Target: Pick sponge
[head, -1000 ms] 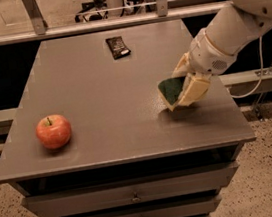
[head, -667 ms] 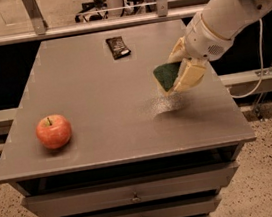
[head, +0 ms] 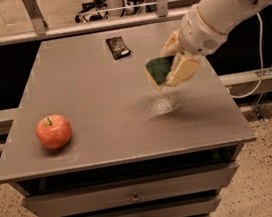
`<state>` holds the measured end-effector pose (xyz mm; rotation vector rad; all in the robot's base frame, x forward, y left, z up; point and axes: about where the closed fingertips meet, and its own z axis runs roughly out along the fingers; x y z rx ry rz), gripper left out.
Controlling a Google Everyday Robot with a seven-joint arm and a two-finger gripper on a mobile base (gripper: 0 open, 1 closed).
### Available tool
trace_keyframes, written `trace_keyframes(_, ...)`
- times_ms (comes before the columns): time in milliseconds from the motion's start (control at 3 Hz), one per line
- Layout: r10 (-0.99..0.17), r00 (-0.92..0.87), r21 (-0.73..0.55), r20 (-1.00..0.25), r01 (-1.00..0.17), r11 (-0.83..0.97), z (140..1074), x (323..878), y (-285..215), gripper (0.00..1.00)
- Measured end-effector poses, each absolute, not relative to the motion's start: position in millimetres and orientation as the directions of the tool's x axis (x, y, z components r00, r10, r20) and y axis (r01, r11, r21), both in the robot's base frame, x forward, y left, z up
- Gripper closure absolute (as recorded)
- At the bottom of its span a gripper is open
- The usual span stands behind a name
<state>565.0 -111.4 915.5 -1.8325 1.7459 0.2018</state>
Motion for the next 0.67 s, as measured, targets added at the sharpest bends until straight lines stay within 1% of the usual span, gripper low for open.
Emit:
trace_keyframes(333, -0.796, 0.228, -0.385, -0.560, -0.923, 0.007, 960.7, 570.5, -83.4, 1.00)
trace_keyframes(667, -0.796, 0.228, -0.385, -0.560, -0.923, 0.007, 960.7, 570.5, -83.4, 1.00)
